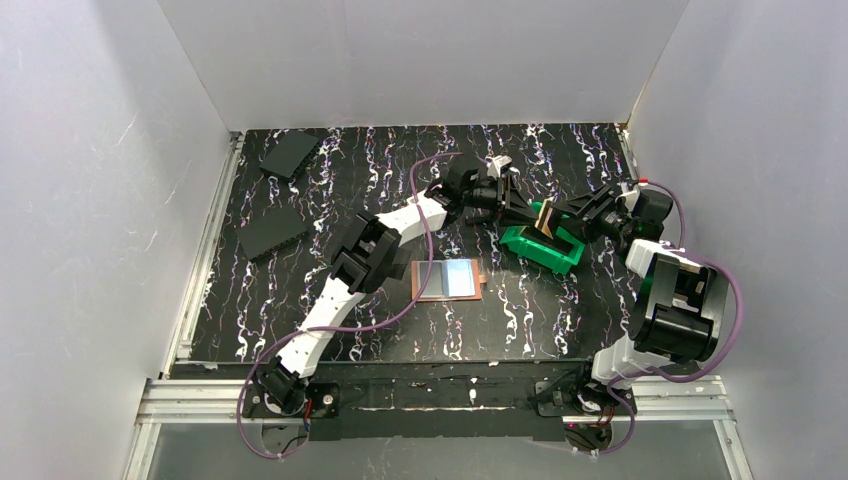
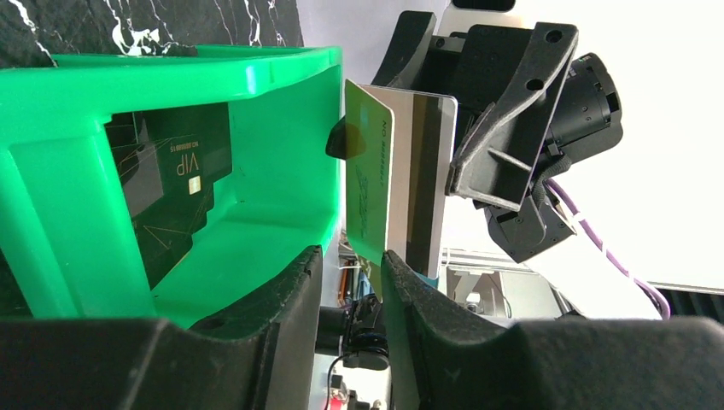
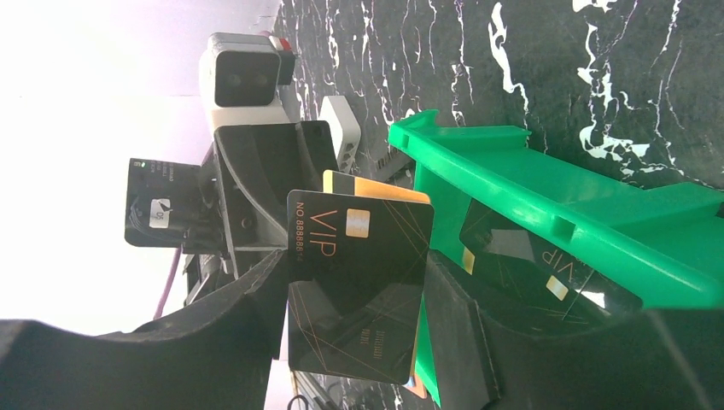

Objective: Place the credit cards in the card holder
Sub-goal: Pick up the credit card from the storage box.

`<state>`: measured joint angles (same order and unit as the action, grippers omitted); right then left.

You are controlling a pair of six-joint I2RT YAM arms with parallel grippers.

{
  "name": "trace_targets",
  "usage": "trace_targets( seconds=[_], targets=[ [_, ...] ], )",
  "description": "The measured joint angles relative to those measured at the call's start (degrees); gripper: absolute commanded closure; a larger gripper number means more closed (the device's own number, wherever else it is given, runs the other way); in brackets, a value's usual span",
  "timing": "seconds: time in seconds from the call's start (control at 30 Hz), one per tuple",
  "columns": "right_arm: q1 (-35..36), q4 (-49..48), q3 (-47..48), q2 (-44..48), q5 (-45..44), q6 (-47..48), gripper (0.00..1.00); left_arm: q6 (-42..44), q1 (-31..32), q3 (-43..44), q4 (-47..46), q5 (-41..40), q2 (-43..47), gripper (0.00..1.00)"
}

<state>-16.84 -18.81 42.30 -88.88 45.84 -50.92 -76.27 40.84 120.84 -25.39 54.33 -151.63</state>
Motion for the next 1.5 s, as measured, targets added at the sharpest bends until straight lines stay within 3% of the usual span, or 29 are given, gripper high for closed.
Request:
trace_targets(
  seconds=[0.5,0.8,1.03,1.5],
  targets=[
    [0.42,-2.58,-0.11,-0.02,-0.48,-2.32,0.99,0.46,0.0,2.67,1.9,-0.22,0.0,0.82],
    [0.5,-2.91,-0.11,-0.02,-0.9,-3.54,0.99,2.4,0.0,3.91,5.31,0.04,0.0,0.78],
    [0.9,-3.21,-0.11,0.0,-1.14,-4.46,0.99,3.26,0.0,5.6,7.04,0.02,0.0,0.82],
    [1.22,-2.73,-0.9,1.53,-1.6,-4.7,0.99,3.67,0.0,6.19,7.72,0.2,0.0,0.65]
  ],
)
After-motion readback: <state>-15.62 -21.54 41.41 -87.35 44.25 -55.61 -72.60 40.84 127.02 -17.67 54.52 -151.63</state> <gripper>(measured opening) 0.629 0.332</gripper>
